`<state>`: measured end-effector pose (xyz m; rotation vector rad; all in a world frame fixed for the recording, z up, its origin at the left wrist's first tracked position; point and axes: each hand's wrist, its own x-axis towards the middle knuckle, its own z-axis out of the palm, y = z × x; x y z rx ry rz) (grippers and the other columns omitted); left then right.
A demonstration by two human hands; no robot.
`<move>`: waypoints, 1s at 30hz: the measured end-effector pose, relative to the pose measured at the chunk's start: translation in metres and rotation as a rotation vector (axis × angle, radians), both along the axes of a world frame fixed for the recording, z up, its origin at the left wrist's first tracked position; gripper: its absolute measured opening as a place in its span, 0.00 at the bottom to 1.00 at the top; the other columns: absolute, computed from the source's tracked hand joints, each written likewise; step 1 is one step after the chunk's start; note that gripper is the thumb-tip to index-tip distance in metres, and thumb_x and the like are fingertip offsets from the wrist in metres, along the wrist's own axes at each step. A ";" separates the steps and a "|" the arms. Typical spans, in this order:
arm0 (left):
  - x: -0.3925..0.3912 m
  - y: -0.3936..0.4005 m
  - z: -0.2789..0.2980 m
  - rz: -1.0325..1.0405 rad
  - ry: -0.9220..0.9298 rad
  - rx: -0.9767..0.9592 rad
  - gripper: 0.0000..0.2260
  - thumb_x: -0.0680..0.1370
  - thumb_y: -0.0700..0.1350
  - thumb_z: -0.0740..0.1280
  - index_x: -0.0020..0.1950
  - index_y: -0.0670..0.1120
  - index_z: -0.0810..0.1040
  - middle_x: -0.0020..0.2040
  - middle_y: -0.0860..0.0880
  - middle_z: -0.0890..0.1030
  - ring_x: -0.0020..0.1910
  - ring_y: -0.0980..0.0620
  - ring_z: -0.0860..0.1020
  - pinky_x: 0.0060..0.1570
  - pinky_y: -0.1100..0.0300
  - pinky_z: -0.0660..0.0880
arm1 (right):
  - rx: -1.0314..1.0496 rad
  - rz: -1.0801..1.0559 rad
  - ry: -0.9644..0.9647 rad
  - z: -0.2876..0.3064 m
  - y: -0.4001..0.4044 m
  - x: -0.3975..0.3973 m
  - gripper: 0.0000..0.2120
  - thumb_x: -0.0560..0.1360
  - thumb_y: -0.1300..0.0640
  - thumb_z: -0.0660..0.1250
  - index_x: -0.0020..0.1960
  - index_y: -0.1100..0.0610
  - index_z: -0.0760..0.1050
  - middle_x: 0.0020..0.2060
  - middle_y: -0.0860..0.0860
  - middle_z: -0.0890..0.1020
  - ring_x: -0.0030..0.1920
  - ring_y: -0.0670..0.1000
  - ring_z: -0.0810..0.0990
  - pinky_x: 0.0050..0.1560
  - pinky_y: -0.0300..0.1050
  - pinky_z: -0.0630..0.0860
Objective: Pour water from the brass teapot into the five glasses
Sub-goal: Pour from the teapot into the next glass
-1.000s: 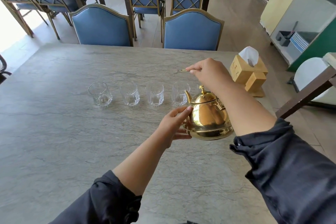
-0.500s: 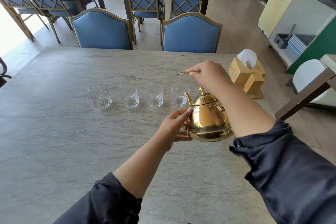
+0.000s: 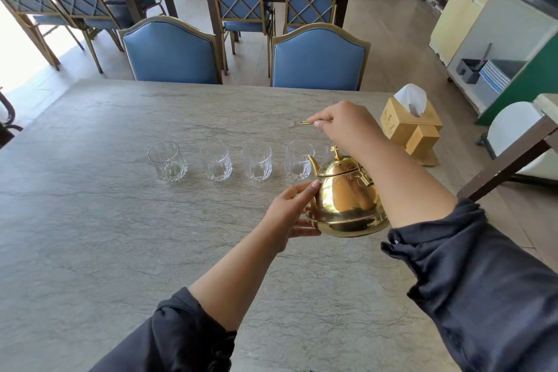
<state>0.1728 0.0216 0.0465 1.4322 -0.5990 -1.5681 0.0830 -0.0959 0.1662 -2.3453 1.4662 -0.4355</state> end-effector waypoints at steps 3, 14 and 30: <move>0.001 -0.001 -0.001 -0.001 0.003 0.003 0.24 0.76 0.58 0.70 0.68 0.48 0.76 0.57 0.39 0.80 0.47 0.39 0.85 0.50 0.44 0.84 | 0.001 0.003 -0.001 0.000 0.001 0.001 0.13 0.80 0.55 0.63 0.61 0.51 0.81 0.60 0.52 0.82 0.56 0.53 0.80 0.48 0.42 0.72; -0.001 -0.002 -0.002 0.008 0.010 -0.011 0.24 0.76 0.59 0.70 0.68 0.48 0.76 0.52 0.41 0.81 0.39 0.45 0.86 0.47 0.47 0.84 | 0.020 0.011 0.038 0.006 0.000 0.002 0.13 0.81 0.55 0.62 0.62 0.51 0.81 0.60 0.52 0.82 0.57 0.54 0.79 0.49 0.42 0.72; 0.001 -0.001 -0.003 0.014 0.013 -0.020 0.24 0.76 0.59 0.70 0.67 0.48 0.77 0.51 0.42 0.81 0.38 0.45 0.86 0.47 0.46 0.84 | 0.020 0.004 0.027 0.010 0.005 0.006 0.13 0.80 0.55 0.63 0.62 0.51 0.81 0.60 0.53 0.82 0.58 0.55 0.79 0.54 0.47 0.76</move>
